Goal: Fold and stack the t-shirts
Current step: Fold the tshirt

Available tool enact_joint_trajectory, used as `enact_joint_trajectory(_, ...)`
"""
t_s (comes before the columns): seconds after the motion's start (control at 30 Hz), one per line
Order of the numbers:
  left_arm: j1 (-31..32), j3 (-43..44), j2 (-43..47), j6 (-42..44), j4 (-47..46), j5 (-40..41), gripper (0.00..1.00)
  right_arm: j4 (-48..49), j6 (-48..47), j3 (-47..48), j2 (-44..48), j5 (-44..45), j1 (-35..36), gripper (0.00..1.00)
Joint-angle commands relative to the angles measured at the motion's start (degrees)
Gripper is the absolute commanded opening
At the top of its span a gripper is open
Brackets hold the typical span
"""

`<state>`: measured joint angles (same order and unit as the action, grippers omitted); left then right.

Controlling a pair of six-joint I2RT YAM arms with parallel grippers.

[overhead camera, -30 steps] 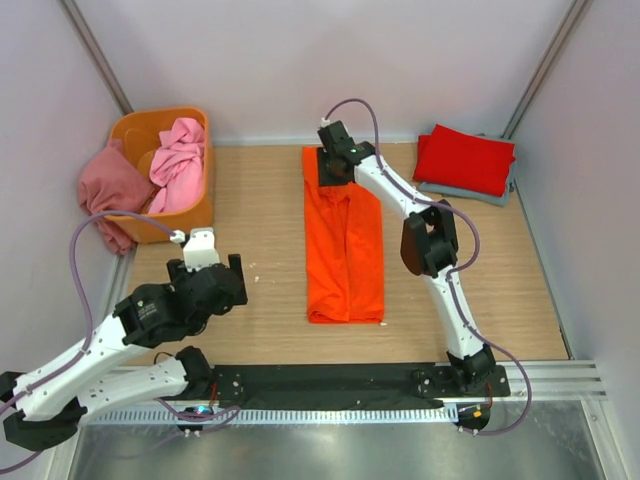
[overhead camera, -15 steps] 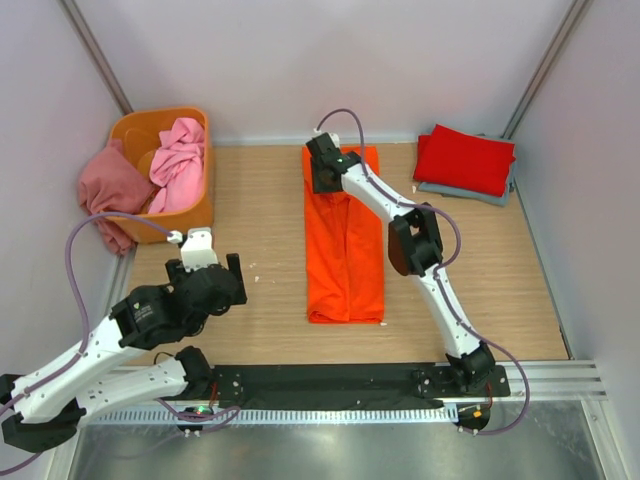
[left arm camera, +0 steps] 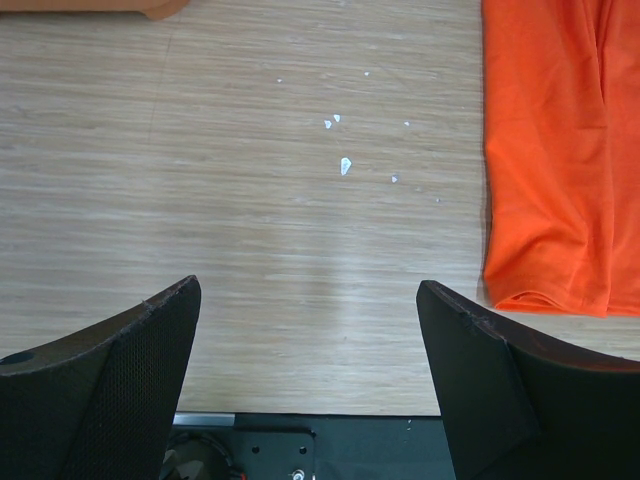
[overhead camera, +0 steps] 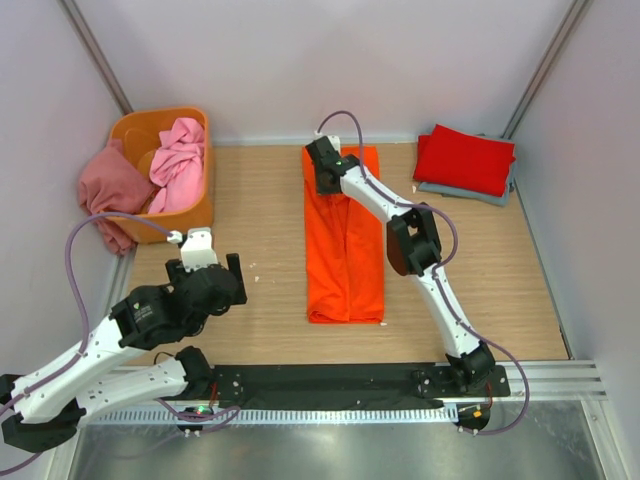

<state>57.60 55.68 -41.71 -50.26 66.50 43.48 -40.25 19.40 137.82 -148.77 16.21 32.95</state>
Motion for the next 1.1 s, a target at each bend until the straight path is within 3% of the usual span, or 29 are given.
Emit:
enact_joint_trajectory(0.0,-0.21,-0.31,0.49,0.34,-1.72,1.34,0.89,3.33,-0.33,-2.71,5.41,3.91,0.45,0.01)
enact_joint_trajectory(0.27,-0.21,-0.31,0.41,0.34,-1.72,1.16,0.89,8.34,5.90,-23.79,18.15,13.58,-1.31,0.01)
enact_joint_trajectory(0.47,-0.21,-0.31,0.23,0.43,-1.72,1.16,0.89,10.10,9.61,-30.50,22.73,13.25,-3.06,0.04)
enact_joint_trajectory(0.53,-0.21,-0.31,0.32,0.34,-1.64,1.16,0.89,9.32,9.61,-29.72,22.91,12.63,-3.07,0.30)
enact_joint_trajectory(0.57,-0.21,-0.31,0.32,0.34,-1.64,1.16,0.89,9.14,9.52,-28.84,23.00,12.19,-2.98,0.57)
enact_joint_trajectory(0.63,-0.21,-0.31,0.41,0.25,-1.55,1.25,0.88,8.26,9.60,-27.96,23.43,11.83,-3.07,0.65)
enact_joint_trajectory(0.83,-0.21,-0.31,0.58,0.34,-1.72,1.25,0.88,8.87,8.82,-24.45,23.09,7.89,-2.98,0.65)
enact_joint_trajectory(1.07,-0.21,-0.31,0.84,0.25,-1.72,1.25,0.88,2.99,6.36,-9.96,14.48,7.61,-1.40,0.62)
